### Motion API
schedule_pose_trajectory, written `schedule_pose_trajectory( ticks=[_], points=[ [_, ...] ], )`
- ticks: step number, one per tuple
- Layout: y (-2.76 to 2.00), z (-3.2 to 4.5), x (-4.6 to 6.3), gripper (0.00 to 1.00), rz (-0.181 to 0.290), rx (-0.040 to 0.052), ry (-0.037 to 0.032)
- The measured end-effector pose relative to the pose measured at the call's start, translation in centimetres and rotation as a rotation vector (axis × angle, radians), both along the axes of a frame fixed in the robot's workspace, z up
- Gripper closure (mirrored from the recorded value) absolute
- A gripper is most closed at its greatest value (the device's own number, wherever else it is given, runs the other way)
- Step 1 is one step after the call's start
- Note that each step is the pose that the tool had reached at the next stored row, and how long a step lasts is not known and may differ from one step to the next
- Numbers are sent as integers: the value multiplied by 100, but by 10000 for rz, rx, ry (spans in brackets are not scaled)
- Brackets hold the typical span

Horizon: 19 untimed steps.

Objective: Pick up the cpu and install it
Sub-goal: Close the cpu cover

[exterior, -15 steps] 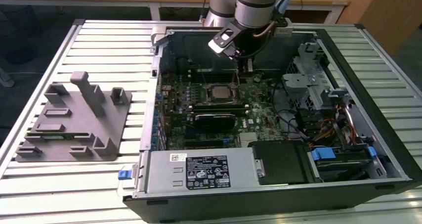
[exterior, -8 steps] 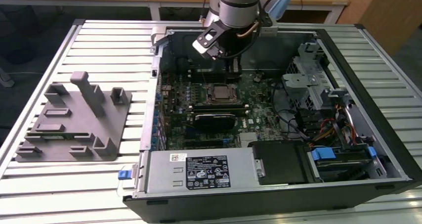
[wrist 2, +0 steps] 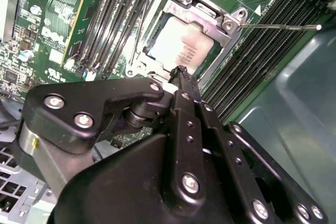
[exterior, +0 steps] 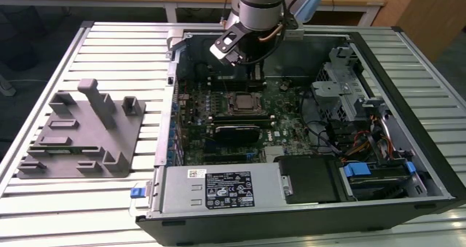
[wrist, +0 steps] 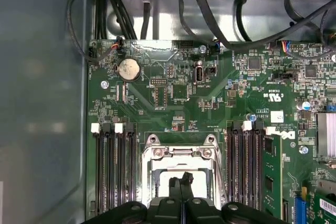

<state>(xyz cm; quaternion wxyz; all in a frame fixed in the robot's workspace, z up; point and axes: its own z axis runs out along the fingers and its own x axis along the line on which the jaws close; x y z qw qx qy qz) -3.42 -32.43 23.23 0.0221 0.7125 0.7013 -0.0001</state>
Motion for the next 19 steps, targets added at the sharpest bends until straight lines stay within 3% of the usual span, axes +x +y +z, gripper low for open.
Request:
schedule_pose_trajectory(
  ticks=[8,19],
  points=[
    [-9,-74,-20,89,22,-2,19],
    [-21,-83,-64,89,141,-14,-3]
  ],
)
